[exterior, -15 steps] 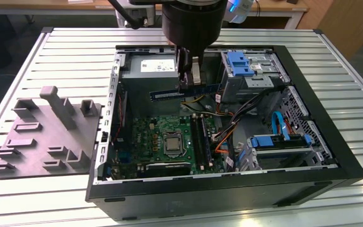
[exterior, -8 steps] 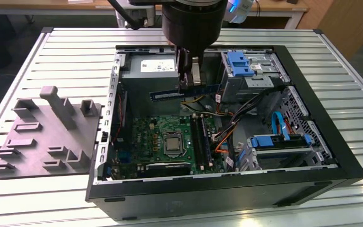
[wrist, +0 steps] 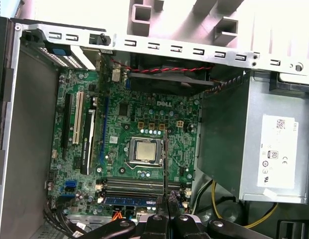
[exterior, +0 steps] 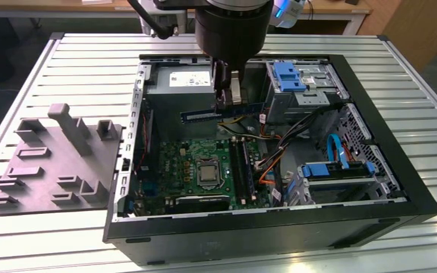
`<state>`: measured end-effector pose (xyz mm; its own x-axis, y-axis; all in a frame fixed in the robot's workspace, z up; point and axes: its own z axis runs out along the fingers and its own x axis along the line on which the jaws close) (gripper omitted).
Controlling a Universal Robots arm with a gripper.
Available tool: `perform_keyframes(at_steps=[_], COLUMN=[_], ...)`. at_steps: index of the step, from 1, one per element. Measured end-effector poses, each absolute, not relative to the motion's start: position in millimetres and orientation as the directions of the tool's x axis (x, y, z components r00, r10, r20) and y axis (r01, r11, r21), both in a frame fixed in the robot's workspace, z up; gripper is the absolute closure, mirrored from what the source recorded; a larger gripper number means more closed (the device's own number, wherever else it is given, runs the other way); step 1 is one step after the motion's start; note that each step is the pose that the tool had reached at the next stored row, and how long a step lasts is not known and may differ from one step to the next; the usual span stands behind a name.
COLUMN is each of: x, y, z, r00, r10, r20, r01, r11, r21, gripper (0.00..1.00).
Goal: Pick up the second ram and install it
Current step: 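Pick up the second ram and move it above second insertion slot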
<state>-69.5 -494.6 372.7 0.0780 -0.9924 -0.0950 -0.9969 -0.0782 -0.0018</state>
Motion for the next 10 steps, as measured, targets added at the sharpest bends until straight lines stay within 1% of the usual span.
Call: perform_keyframes(at_steps=[10], x=[-69.5], y=[-494.6], z=[370.7], r00=[0.078], r10=[-0.992], r20=[-0.095], r01=[-0.997], r11=[-0.078], r21=[-0.002], gripper=[0.89])
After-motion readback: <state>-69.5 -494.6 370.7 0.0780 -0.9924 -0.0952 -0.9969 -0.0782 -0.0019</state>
